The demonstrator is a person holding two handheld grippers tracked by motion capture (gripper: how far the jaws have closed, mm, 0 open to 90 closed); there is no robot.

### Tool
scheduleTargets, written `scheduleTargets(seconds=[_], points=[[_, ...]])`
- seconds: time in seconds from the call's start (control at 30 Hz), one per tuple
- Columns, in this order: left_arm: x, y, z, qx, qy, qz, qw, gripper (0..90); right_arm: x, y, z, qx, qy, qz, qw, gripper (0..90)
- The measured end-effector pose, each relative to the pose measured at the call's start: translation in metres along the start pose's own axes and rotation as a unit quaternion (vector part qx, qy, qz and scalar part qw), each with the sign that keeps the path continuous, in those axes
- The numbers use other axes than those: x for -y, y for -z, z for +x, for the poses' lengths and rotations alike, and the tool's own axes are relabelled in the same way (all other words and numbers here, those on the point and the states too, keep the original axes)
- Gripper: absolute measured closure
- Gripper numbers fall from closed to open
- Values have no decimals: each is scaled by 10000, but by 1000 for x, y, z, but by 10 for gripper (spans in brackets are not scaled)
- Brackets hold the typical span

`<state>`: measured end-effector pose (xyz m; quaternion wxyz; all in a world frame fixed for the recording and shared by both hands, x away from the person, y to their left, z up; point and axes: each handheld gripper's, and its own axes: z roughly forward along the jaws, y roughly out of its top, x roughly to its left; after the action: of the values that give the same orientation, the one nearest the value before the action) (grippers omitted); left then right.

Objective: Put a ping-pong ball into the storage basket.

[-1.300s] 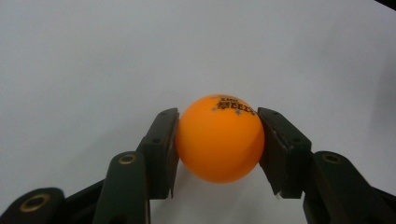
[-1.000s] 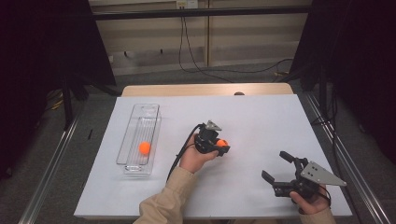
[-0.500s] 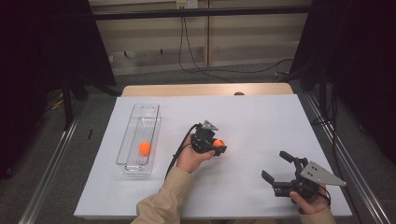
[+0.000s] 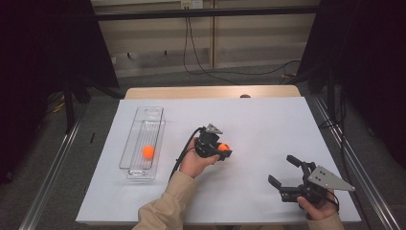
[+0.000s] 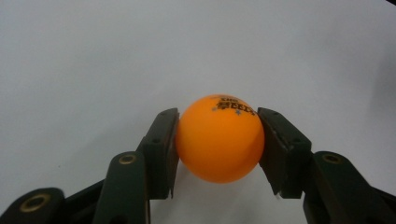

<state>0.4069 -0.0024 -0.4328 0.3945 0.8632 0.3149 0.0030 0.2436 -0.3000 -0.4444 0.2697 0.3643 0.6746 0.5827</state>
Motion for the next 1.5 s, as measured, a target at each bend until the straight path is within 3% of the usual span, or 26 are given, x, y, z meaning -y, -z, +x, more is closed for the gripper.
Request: scheduleTargets(seconds=[0.73, 1.5], points=[[6, 16, 9, -62, 34, 1, 10000, 509, 0, 0, 1, -15, 5, -6, 10000, 44], [9, 28, 17, -62, 246, -54, 9997, 508, 0, 1, 0, -21, 5, -6, 10000, 44]])
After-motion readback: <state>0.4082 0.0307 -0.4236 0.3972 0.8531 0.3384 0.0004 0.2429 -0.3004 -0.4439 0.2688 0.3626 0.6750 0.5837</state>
